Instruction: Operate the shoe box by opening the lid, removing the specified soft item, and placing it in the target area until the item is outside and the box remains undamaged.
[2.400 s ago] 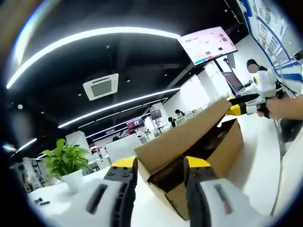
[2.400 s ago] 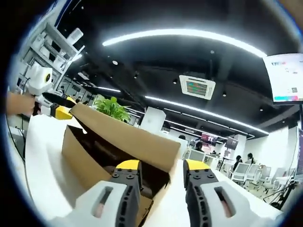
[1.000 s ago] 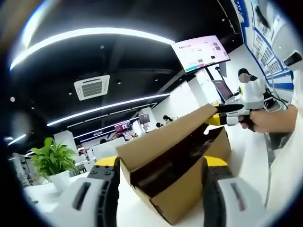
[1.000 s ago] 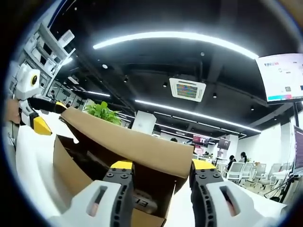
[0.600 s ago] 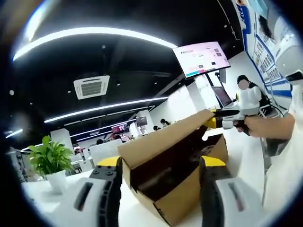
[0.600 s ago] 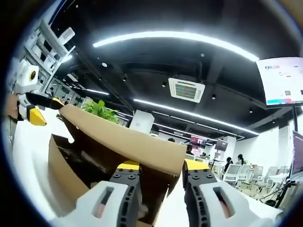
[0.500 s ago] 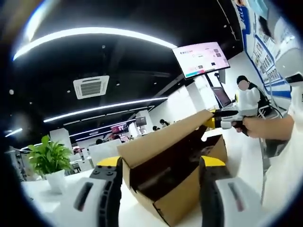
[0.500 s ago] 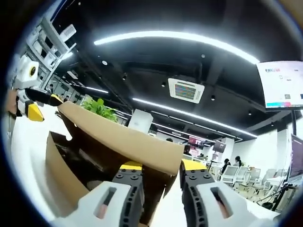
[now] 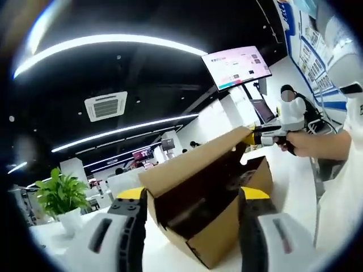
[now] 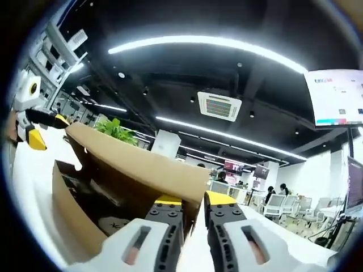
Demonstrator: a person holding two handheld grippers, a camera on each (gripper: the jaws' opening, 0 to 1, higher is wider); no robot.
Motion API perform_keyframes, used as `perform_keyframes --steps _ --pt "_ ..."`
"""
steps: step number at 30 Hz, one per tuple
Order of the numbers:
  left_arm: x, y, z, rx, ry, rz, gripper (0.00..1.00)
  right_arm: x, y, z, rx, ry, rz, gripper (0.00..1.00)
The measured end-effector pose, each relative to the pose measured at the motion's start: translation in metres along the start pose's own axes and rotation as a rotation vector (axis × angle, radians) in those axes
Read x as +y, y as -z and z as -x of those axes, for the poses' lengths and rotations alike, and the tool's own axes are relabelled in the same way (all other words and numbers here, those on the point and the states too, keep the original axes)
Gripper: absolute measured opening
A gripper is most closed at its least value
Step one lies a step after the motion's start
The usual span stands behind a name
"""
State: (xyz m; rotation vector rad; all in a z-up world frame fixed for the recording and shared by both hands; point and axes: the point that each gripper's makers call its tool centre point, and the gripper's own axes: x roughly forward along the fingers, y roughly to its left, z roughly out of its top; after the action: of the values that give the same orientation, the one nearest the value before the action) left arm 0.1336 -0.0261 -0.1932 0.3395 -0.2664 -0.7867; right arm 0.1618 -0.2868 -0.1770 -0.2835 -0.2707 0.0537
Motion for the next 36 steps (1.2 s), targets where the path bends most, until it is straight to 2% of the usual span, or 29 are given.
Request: perform_keyframes --steps 3,5,10,11,17,23,28,30,33,36 --pt "0.004 0.002 0.001 0.007 -0.008 0.033 0.62 -0.001 0.002 0.001 0.013 0.002 0.006 0.03" --pt "0.003 0.003 0.0 0.007 0.006 0.059 0.64 -0.002 0.002 0.002 0.018 0.003 -0.004 0.03" --pt "-0.001 0.004 -0.001 0.017 0.013 0.016 0.66 -0.005 0.001 0.002 -0.003 0.003 -0.02 0.03" --pt "-0.001 0.004 -0.001 0.02 0.013 0.014 0.67 -0.004 0.001 0.002 -0.012 -0.006 -0.061 0.03" --pt "0.0 0.008 0.0 0.04 0.021 -0.022 0.65 -0.004 -0.001 -0.001 -0.005 -0.008 -0.039 0.02" --pt "-0.001 0.008 0.002 0.057 0.051 0.019 0.68 -0.003 -0.002 -0.001 0.001 -0.015 -0.032 0.02" --pt "-0.003 0.012 0.003 0.082 0.06 0.009 0.66 -0.003 -0.002 -0.001 0.019 -0.03 -0.014 0.03" --pt "-0.005 0.014 0.003 0.099 0.073 0.043 0.63 -0.002 -0.004 -0.001 0.037 -0.043 -0.01 0.03" --pt "-0.003 0.017 0.006 0.13 0.071 0.032 0.6 -0.001 -0.004 -0.002 0.062 -0.048 0.045 0.03" --pt "-0.002 0.012 0.009 0.122 0.094 0.043 0.57 -0.001 -0.004 -0.002 0.069 -0.051 0.041 0.03"
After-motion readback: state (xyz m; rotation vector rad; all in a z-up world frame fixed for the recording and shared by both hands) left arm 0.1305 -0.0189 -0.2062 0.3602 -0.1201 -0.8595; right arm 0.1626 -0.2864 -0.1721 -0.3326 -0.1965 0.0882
